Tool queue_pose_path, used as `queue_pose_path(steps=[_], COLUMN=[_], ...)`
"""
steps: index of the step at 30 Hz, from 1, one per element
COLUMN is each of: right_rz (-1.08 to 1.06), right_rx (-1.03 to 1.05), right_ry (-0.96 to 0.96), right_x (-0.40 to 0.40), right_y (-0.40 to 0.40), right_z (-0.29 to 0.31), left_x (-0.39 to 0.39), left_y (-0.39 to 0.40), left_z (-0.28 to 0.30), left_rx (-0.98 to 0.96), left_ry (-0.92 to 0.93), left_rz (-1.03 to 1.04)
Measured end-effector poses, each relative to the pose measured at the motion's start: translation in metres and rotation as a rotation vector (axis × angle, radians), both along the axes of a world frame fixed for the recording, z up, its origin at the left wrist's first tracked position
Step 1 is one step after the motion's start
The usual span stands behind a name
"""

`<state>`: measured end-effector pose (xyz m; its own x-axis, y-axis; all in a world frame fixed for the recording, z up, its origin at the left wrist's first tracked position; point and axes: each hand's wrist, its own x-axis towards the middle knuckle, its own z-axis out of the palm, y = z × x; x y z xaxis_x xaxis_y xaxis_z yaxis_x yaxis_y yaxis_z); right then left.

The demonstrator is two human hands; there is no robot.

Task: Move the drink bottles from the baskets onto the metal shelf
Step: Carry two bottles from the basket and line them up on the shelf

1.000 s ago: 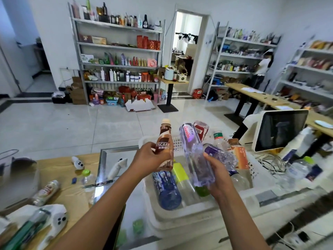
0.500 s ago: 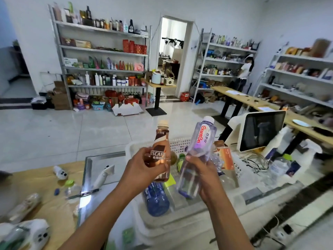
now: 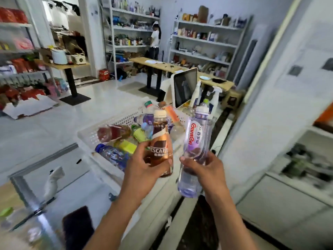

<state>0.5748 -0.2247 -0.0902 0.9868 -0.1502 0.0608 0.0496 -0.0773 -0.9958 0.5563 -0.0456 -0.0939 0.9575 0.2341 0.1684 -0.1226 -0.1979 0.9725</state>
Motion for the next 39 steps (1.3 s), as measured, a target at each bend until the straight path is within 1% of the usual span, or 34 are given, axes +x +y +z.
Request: queue_pose_path(steps=[6, 9, 14, 19, 24, 29, 35, 39], right_rz=[-0.285, -0.419, -0.656, -0.887, -1.101, -1.281, -1.409, -1.475], right_rx=[-0.142, -0.177, -0.225, -0.206, -0.19, -0.15, -0.093, -0.175], right_ry=[0.029, 0.05, 0.066, 0.087, 0.102, 0.122, 0.089, 0.045], right_x=[-0.077, -0.123, -0.217, -0.333, -0.481, -0.601, -0.69, -0.714], right_y=[-0.07, -0.109, -0.178, -0.249, -0.312, -0.356, -0.391, -0.416], right_z=[0.004, 0.005, -0.001, -0.018, -0.029, -0.038, -0.027, 0.0], left_x=[-0.027, -0.048, -0.106, -0.193, -0.311, -0.412, -0.491, -0.522], left_y=[-0.072, -0.118, -0.2, -0.287, -0.379, -0.455, -0.526, -0.569], left_z=[-0.017, -0.021, -0.015, -0.023, -0.028, -0.037, -0.03, -0.004], left_rx=[0.024, 0.013, 0.033, 0.065, 0.107, 0.128, 0.139, 0.105], left_ry=[0.023, 0.03, 0.026, 0.019, 0.003, -0.003, -0.029, -0.064], left_rz=[-0.274, -0.407, -0.68, -0.872, -1.062, -1.219, -1.372, -1.49])
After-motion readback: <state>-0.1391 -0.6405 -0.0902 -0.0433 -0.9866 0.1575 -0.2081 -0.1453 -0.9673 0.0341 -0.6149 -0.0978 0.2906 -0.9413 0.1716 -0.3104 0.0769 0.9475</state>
